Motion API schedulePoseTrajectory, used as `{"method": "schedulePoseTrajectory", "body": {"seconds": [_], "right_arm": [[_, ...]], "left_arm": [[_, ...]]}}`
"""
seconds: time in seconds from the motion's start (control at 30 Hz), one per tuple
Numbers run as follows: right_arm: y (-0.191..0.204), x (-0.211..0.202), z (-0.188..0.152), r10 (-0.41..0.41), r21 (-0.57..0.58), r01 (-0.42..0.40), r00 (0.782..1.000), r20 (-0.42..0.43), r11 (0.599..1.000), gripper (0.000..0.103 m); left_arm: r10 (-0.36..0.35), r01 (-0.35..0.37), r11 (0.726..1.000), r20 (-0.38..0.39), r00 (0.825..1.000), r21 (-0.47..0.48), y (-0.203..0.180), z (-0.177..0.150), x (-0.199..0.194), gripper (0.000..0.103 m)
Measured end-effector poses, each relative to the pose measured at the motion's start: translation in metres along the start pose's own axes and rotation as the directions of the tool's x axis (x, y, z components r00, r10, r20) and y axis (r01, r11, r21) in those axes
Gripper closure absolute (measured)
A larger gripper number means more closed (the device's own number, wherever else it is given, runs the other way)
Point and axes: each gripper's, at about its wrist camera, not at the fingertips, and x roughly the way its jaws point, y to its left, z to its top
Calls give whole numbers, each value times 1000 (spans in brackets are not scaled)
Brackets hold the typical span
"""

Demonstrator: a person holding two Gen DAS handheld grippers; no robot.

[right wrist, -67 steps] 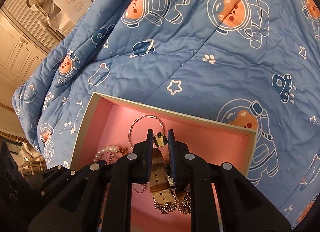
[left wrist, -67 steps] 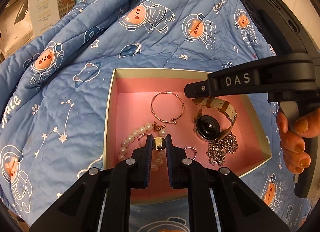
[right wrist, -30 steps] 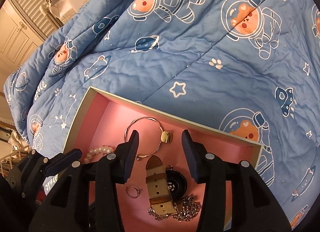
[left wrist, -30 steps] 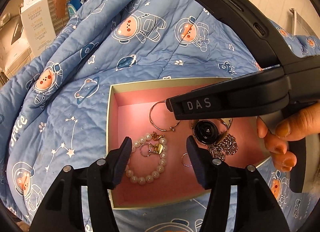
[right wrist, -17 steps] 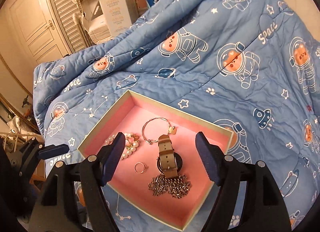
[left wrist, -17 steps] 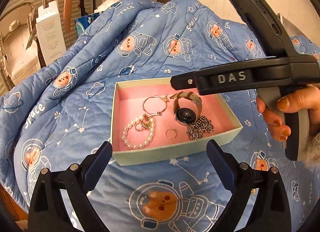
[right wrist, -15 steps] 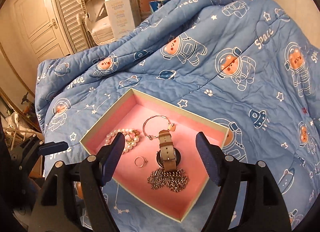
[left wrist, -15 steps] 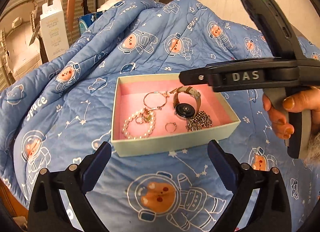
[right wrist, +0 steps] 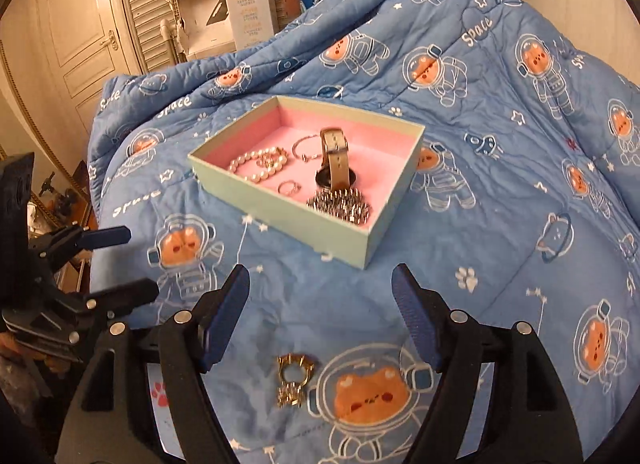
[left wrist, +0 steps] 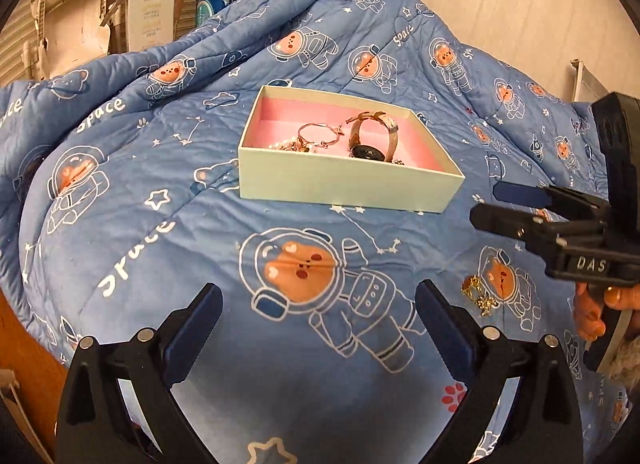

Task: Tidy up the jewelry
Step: 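Move the left tool to the gold stone ring while the right tool approaches the gold ring cluster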

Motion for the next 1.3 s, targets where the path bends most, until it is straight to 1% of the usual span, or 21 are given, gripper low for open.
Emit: {"method": "schedulePoseTrajectory", "body": {"seconds": [0.13, 0.27, 0.3, 0.33, 0.4, 0.47, 0.57, 0.6, 0.7, 0.9, 1.0, 1.13, 1.2, 1.3], "right_arm": [[2, -3, -29, -4, 21, 4, 1000, -25, 1000, 30], [1, -1, -46, -8, 50, 10, 999, -43, 999, 30], [1, 0, -49, -9, 58, 12, 999, -46, 998, 31], [2, 0, -52, -11, 63, 14, 999, -45, 998, 34], [4, 2, -56, -16, 57, 19, 998, -55, 998, 43], [6, 4, -61, -18, 48, 21, 998, -65, 999, 50], [10, 4, -66, -20, 32, 22, 998, -66, 999, 54], [10, 4, -68, -22, 27, 24, 998, -64, 999, 60], [10, 5, -69, -16, 29, 18, 998, -64, 999, 72], [8, 2, -72, -5, 39, 8, 998, -63, 999, 85], [5, -3, -76, -1, 52, 4, 998, -58, 999, 85], [-4, -12, -80, -12, 74, 16, 999, -52, 997, 85], [-11, -18, -83, -21, 90, 26, 998, -52, 996, 85], [-21, -25, -87, -38, 111, 43, 998, -52, 993, 85]], "left_arm": [[12, -12, 1000, 4, 1000, 19, -8, -11, -3, 8], [27, -27, 1000, 4, 1000, 16, -12, -20, -6, 8], [26, -26, 1000, 4, 1000, 11, -13, -22, -6, 8], [25, -25, 1000, 3, 1000, 5, -13, -24, -7, 8], [29, -29, 1000, 1, 1000, -2, -15, -28, -7, 8], [38, -38, 999, 3, 999, 0, -16, -31, -8, 8], [33, -33, 999, 4, 999, -4, -19, -33, -9, 8], [32, -32, 999, 5, 999, -4, -20, -33, -10, 8], [32, -32, 999, 6, 999, 6, -24, -33, -10, 8], [31, -31, 999, 5, 1000, 26, -34, -33, -8, 9], [21, -21, 999, 8, 1000, 38, -40, -32, -7, 10], [-3, 2, 998, 3, 1000, 69, -53, -28, -2, 14], [-21, 21, 996, 1, 1000, 86, -61, -25, 1, 16], [-62, 64, 992, -23, 998, 107, -73, -20, 11, 23]]}}
